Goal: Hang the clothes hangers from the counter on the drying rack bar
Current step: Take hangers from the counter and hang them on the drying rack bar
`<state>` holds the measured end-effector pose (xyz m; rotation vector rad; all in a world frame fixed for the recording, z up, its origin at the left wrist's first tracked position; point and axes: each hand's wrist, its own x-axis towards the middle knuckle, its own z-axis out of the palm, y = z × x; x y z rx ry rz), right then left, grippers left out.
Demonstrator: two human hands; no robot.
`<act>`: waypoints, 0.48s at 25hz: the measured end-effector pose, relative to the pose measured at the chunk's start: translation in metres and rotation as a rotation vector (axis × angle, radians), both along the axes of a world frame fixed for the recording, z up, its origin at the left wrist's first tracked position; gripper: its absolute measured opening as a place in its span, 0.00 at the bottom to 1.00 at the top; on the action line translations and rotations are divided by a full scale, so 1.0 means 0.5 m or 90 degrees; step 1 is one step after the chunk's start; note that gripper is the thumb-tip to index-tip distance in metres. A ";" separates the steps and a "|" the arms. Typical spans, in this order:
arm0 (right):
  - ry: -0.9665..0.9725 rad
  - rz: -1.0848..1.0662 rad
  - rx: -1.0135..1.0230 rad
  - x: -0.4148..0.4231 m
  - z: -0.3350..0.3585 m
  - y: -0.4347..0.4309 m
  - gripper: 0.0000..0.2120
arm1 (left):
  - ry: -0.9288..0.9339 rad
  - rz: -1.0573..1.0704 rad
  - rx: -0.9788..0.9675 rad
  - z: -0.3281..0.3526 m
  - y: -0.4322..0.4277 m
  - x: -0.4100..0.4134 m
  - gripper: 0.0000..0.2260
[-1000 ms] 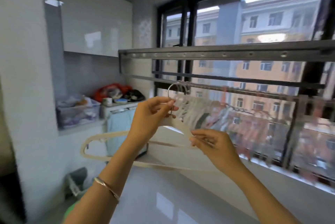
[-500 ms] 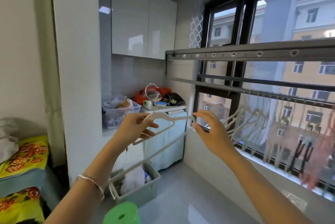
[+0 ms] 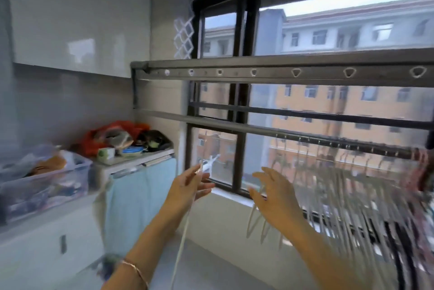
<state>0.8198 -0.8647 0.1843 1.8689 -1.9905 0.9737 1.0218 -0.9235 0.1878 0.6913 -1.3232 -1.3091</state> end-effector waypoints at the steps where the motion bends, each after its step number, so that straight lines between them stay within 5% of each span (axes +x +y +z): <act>1: -0.012 -0.019 -0.008 -0.009 -0.001 -0.004 0.28 | 0.011 -0.039 0.013 0.000 -0.031 -0.032 0.16; 8: 0.004 -0.150 0.045 -0.049 0.000 0.034 0.21 | 0.068 -0.241 0.003 0.067 -0.146 -0.256 0.18; 12: -0.017 -0.166 0.032 -0.067 0.022 0.099 0.19 | -0.132 -0.234 -0.035 0.055 -0.157 -0.321 0.18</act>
